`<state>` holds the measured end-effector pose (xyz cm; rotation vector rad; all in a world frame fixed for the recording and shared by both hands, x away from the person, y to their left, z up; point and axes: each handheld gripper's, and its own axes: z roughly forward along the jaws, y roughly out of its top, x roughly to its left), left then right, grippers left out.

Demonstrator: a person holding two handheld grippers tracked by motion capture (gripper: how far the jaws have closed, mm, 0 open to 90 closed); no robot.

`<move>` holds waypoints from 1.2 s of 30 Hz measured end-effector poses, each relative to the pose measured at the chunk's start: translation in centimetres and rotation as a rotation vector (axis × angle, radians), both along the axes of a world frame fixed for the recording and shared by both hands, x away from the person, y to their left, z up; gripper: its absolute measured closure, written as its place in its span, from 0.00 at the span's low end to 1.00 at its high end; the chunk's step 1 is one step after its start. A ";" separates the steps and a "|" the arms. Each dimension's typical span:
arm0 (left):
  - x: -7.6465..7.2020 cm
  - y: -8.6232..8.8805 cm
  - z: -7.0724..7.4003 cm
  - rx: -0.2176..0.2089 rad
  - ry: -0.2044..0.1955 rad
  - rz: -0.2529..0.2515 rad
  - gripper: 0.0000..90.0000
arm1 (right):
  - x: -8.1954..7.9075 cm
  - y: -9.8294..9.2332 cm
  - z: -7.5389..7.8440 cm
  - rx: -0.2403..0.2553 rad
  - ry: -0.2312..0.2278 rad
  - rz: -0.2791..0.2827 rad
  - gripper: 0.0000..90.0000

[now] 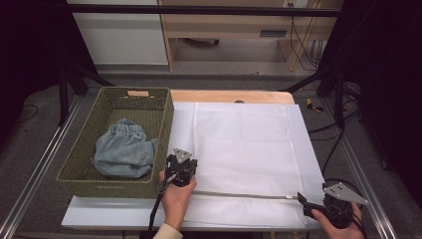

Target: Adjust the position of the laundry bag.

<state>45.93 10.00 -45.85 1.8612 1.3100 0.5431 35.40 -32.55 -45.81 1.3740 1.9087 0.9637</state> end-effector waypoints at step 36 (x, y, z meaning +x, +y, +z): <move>-3.8 -0.8 2.1 -0.097 -0.096 -0.256 0.05 | -1.9 0.7 0.5 0.045 0.003 0.012 0.32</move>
